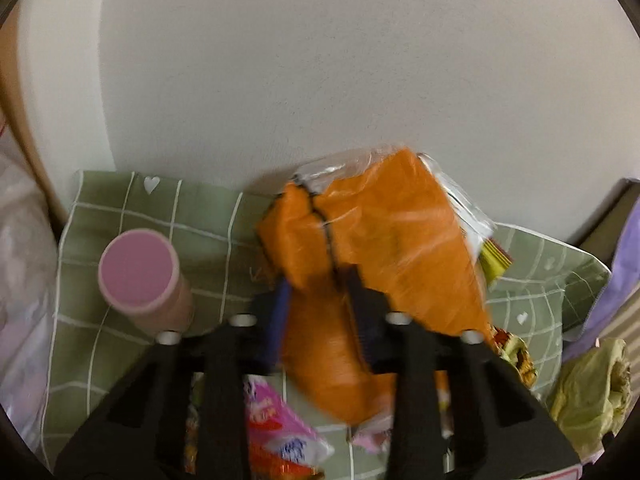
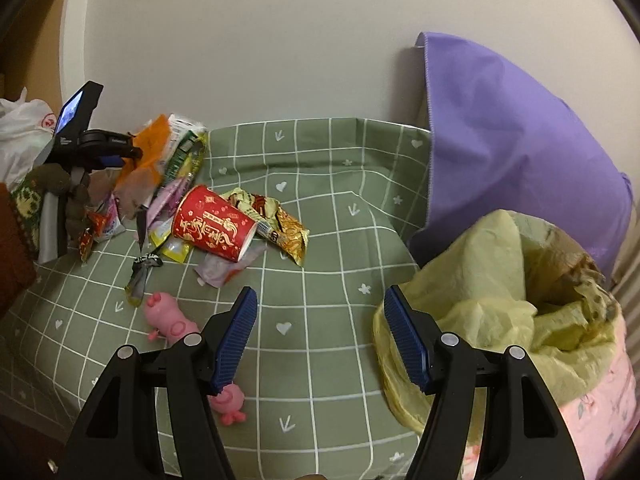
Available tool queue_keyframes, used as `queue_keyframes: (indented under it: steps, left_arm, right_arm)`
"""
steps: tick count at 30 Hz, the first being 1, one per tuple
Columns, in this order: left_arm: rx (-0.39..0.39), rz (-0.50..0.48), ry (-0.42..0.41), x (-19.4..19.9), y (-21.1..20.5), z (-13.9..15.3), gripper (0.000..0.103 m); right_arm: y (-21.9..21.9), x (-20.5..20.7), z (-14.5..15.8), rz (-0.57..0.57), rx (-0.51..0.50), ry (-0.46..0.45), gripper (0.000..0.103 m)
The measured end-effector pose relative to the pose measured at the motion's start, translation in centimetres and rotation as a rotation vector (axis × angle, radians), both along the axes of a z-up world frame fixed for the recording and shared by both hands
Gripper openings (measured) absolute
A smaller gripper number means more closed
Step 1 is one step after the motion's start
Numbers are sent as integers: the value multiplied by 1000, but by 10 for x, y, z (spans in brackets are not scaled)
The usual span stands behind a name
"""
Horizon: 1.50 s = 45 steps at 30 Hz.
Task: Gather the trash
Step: 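Grasp the orange bag with the left tool while the right tool grasps the red can, then carry the orange bag and red can over the yellow-lined bin with both tools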
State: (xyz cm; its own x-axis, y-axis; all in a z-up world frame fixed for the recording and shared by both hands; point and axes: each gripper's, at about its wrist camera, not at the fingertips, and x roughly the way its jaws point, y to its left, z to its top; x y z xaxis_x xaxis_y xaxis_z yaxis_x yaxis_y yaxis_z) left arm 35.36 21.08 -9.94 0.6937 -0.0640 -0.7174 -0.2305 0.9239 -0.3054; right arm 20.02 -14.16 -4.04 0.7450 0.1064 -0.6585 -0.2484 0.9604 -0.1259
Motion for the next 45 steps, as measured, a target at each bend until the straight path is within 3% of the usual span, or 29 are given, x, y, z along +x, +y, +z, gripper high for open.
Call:
queue_keyframes:
  steps: [5,12,17,23,26,29,30,34,39,45]
  left_arm:
    - [-37,-16,-31,-40,-5,18,10]
    - [-20,-23,-42,-84,-7,47,9]
    - [-6,-34,-16,-107,-2,43,10]
    - [9,-33,-32,-130,9,36,28]
    - [19,-27,-56,-136,7,36,39]
    - [55,-29,-64,-143,6,36,40]
    - [58,-26,-66,-145,6,35,41]
    - [19,-3,-60,-150,12,26,43]
    - [-62,-14,-83,-138,11,25,45]
    - [-36,-57,-132,-74,3,49,47]
  right_arm:
    - [25,29,-3,148,12,6,62]
    - [89,70,-20,411,-106,4,62]
    - [125,100,-39,554,-202,71,62]
    - [154,121,-61,648,-318,104,62]
    - [165,125,-66,646,-348,63,58]
    - [156,137,-46,599,-170,119,48]
    - [147,141,-37,573,-77,142,47]
    - [115,140,-15,482,111,185,47]
    - [82,116,1,401,202,169,46]
    - [48,84,16,288,188,93,46]
